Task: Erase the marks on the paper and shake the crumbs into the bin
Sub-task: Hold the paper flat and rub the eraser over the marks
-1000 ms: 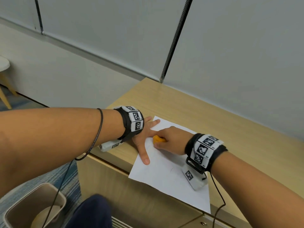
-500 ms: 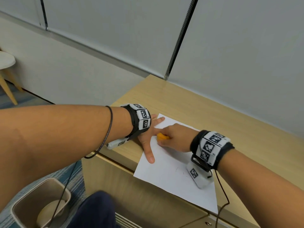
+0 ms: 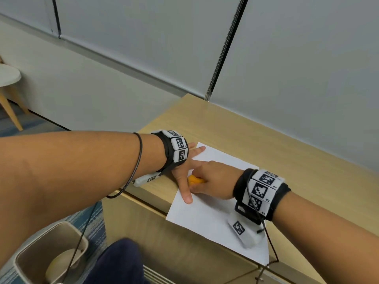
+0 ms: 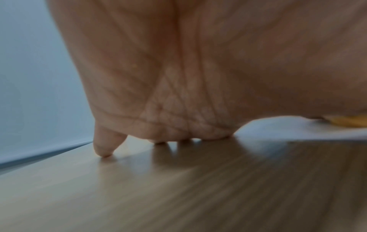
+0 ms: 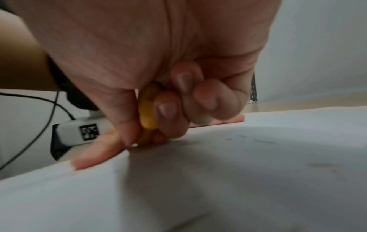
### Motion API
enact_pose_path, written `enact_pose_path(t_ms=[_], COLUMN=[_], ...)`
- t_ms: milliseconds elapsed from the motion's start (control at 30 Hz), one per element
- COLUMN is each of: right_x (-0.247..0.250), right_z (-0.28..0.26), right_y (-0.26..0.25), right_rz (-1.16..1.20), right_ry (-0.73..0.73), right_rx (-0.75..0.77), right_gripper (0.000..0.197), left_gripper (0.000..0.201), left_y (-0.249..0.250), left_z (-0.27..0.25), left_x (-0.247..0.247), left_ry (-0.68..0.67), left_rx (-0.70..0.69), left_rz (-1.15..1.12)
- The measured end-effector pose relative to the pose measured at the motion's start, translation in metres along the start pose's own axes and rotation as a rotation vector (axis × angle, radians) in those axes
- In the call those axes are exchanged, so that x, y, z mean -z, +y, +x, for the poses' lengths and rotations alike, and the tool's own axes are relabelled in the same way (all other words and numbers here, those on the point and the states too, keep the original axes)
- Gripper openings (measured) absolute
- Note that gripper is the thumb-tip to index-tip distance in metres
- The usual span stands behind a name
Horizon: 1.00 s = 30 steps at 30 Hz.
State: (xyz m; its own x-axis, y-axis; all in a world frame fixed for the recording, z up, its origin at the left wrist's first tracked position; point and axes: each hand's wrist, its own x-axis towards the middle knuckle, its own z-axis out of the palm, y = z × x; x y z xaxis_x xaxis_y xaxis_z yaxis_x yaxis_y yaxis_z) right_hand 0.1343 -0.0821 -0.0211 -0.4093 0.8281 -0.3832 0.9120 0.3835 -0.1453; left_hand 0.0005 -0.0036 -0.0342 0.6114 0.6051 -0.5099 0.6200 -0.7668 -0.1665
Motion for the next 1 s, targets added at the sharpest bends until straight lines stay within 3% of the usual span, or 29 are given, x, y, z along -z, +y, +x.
enact_pose_path(t_ms=[67, 133, 267, 433, 567, 700, 867, 1000], right_x=[0.007, 0.008, -0.004, 0.009, -0.002, 0.016, -0.008, 0.012], right_z=[0.006, 0.010, -0.003, 0.013, -0.002, -0.001, -0.020, -0.013], right_y=[0.012, 0.020, 0.005, 0.027, 0.009, 0.035, 0.011, 0.042], right_rz=[-0.067, -0.122, -0.034, -0.129, -0.082, -0.074, -0.062, -0.109], right_ry=[0.035, 0.100, 0.014, 0.114, -0.007, 0.050, -0.045, 0.086], right_rx=[-0.072, -0.114, 0.038, -0.131, -0.006, -0.170, -0.047, -0.195], right_gripper=[0.020, 0.030, 0.031, 0.032, 0.030, 0.030, 0.035, 0.035], left_gripper=[0.137, 0.135, 0.136, 0.136, 0.138, 0.134, 0.134, 0.133], left_y=[-0.001, -0.002, 0.000, -0.002, 0.000, 0.003, 0.004, 0.006], left_z=[0.002, 0.003, 0.000, 0.002, 0.000, -0.003, -0.002, -0.005], left_x=[-0.002, -0.003, -0.001, -0.003, 0.000, 0.000, -0.001, 0.001], left_ry=[0.012, 0.012, 0.007, 0.009, -0.004, 0.029, 0.041, 0.039], left_rx=[-0.007, -0.005, 0.003, -0.005, 0.007, -0.011, -0.001, 0.017], left_rz=[-0.008, -0.003, -0.004, -0.005, -0.005, -0.031, -0.048, -0.057])
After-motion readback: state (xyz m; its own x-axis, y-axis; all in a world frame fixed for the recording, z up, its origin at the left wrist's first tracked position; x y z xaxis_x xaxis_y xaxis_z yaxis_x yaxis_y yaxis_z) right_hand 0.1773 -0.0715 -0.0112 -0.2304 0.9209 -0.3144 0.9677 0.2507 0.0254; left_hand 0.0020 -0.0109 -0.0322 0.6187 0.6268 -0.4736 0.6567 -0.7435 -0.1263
